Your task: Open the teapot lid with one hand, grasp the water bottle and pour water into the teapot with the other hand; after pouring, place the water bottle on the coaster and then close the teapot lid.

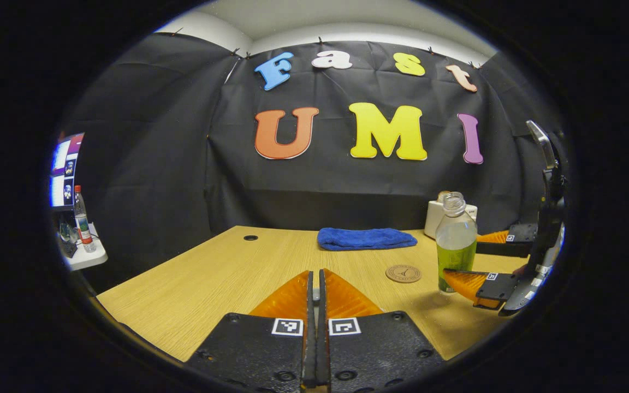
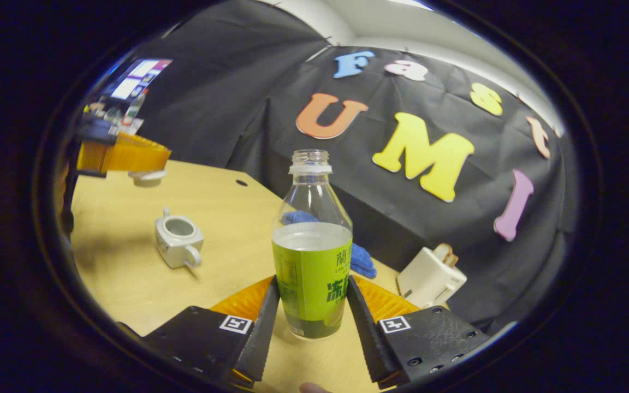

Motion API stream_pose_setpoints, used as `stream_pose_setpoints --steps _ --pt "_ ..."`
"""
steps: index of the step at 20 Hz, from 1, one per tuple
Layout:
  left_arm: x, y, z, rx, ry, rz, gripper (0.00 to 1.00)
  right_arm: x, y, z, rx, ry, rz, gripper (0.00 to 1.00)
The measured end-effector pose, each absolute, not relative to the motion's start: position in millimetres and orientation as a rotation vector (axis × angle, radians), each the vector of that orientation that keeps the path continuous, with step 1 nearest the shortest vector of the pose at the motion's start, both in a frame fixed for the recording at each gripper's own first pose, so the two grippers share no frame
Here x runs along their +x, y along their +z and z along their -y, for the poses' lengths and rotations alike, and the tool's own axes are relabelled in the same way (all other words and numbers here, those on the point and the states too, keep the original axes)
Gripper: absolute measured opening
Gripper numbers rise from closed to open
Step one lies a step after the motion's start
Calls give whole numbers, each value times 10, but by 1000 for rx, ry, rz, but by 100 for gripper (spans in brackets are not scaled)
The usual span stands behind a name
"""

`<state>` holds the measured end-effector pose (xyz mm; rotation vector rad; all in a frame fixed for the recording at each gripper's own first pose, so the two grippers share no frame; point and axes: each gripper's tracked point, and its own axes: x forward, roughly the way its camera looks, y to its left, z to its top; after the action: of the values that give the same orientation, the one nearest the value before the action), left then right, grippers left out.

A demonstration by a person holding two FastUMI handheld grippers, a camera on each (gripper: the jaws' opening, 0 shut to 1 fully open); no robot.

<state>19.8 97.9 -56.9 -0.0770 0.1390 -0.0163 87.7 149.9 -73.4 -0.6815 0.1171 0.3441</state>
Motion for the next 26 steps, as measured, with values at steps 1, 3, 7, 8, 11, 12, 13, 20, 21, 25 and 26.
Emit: stream_pose_setpoints --steps 1,3,7,8,11,12,13,20,21,25,26 --pt "196 -592 -1010 -68 -18 -144 3 927 -760 -1480 -775 327 -106 69" --pt "204 -613 -1050 -66 -18 -145 3 1025 -808 -1526 -946 314 -67 69" --pt "189 -619 -1145 -64 -16 -141 3 1097 -928 -1669 -1088 356 -34 70" --pt "176 -633 -1167 -63 -17 -141 3 1107 -920 -1705 -1111 364 -28 70" --pt "186 -664 -1238 -62 -14 -142 3 1147 -846 -1806 -1249 373 25 70" --pt "168 -668 -1257 -62 -12 -143 3 1158 -860 -1821 -1299 377 39 70" --pt "165 -663 -1271 -63 -10 -143 3 1141 -861 -1828 -1338 379 55 70" --pt "152 -665 -1359 -73 -7 -138 2 1089 -779 -1933 -1551 392 164 70" --pt "157 -668 -1364 -75 -8 -137 3 1093 -768 -1959 -1581 393 180 70" --pt "154 -694 -1418 -88 -3 -142 3 1103 -712 -2065 -1699 389 244 70" --pt "148 -700 -1429 -89 0 -143 3 1104 -689 -2083 -1719 386 259 69"
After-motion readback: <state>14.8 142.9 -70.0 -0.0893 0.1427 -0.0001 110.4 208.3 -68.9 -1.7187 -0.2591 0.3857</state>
